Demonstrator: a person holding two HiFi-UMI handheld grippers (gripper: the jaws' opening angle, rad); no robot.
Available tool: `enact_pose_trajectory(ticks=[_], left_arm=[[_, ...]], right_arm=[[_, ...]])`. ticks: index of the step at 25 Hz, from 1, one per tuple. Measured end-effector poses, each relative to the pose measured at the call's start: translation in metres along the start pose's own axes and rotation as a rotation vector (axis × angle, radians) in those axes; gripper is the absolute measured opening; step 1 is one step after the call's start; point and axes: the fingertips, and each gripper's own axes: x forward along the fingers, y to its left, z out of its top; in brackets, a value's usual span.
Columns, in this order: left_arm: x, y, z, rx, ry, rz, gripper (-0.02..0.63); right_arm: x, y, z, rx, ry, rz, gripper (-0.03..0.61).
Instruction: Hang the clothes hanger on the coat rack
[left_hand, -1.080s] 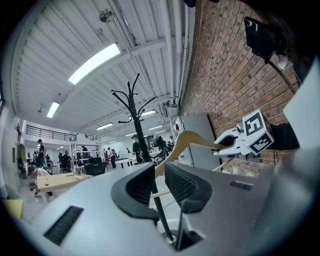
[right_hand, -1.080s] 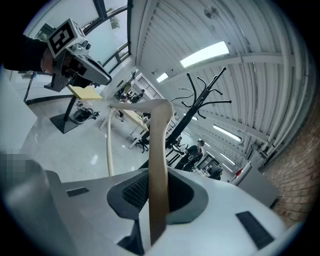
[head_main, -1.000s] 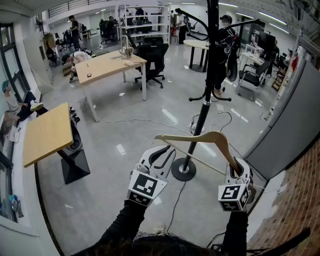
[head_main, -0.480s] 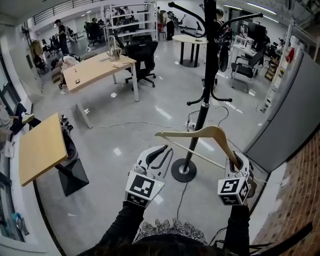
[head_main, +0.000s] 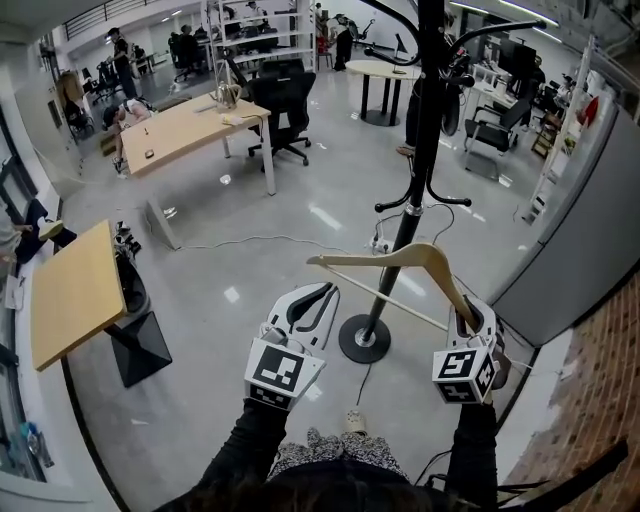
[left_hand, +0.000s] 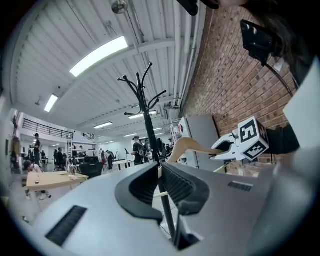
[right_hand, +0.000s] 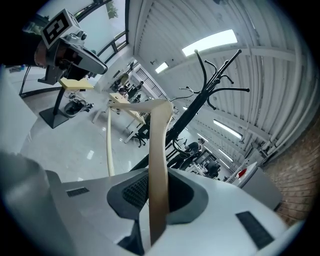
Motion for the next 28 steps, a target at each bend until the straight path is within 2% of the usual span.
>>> enact_pose_trajectory(ticks=[3,11,14,21,28], left_arm=[[0.012,0.014,-0.002,0.002,-0.009,0.024,0.009],[0.051,0.032,-0.005,0.015,0.016,0.056,0.008],[0.059,0.040,-0.014,-0.020,0.027,0.072,0.008],[0.065,0.058,-0.039,-0.013,0.110,0.097,0.008],[0.074,0.070,-0.057,-0.045,0.154,0.119,0.008]], right_arm=[[0.022,0.000,0.001,-0.006,-0.002,0.005,0.077],[0.081,-0.008,0.008,-0.010,0.005,0.030,0.077],[0.103,-0.003,0.010,-0.038,0.004,0.046,0.077],[0.155,0.015,-0.007,-0.059,0.046,0.078,0.077],[0.195,0.040,-0.028,-0.067,0.095,0.131,0.077]])
